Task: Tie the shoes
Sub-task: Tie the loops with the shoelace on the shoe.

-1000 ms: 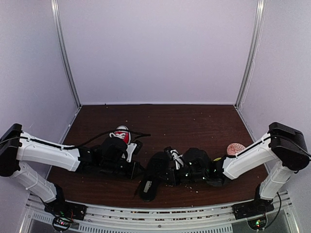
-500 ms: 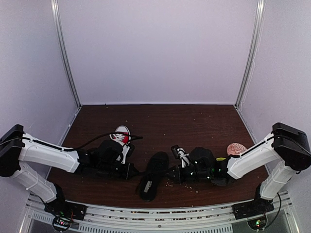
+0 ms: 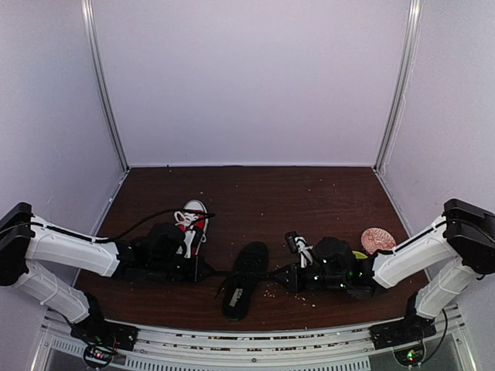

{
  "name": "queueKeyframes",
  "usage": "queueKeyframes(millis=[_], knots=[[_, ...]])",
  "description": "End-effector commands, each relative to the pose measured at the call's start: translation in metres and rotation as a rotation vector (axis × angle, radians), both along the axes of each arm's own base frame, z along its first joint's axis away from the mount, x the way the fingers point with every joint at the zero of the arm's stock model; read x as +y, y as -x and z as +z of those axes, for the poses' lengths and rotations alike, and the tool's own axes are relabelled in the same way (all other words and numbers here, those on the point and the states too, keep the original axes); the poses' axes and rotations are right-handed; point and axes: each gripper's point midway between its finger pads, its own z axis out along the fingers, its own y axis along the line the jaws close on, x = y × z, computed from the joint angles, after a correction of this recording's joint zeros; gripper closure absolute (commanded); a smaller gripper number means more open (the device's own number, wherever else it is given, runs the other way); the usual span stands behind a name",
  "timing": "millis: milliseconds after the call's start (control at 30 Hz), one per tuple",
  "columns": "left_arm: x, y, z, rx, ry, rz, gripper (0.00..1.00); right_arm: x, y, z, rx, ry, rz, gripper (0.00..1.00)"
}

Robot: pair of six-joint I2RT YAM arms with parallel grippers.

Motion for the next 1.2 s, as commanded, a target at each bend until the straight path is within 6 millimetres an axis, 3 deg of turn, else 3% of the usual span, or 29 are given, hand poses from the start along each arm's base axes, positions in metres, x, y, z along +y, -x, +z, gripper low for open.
queueKeyframes(millis=[0, 667, 967, 1067, 1100, 1167], knots=[[0.028, -0.007, -0.018, 0.013, -0.069, 0.085, 1.00, -0.025, -0.011, -0.012, 0.002, 0.041, -0.097, 1.00], [0.066, -0.013, -0.041, 0.055, -0.099, 0.212, 1.00, -0.045, -0.013, -0.019, 0.012, 0.040, -0.154, 1.00], [0.059, -0.016, -0.031, 0.028, -0.083, 0.180, 1.00, -0.043, -0.012, -0.015, -0.001, 0.032, -0.136, 1.00], [0.047, -0.018, -0.019, -0.007, -0.047, 0.121, 1.00, -0.036, -0.009, -0.008, -0.016, 0.022, -0.091, 0.98], [0.038, -0.018, -0.009, -0.024, -0.015, 0.079, 0.97, -0.033, -0.008, -0.005, -0.022, 0.017, -0.073, 0.90], [0.022, -0.019, 0.014, -0.065, 0.044, 0.015, 0.57, -0.029, -0.006, 0.005, -0.041, 0.000, -0.043, 0.65]])
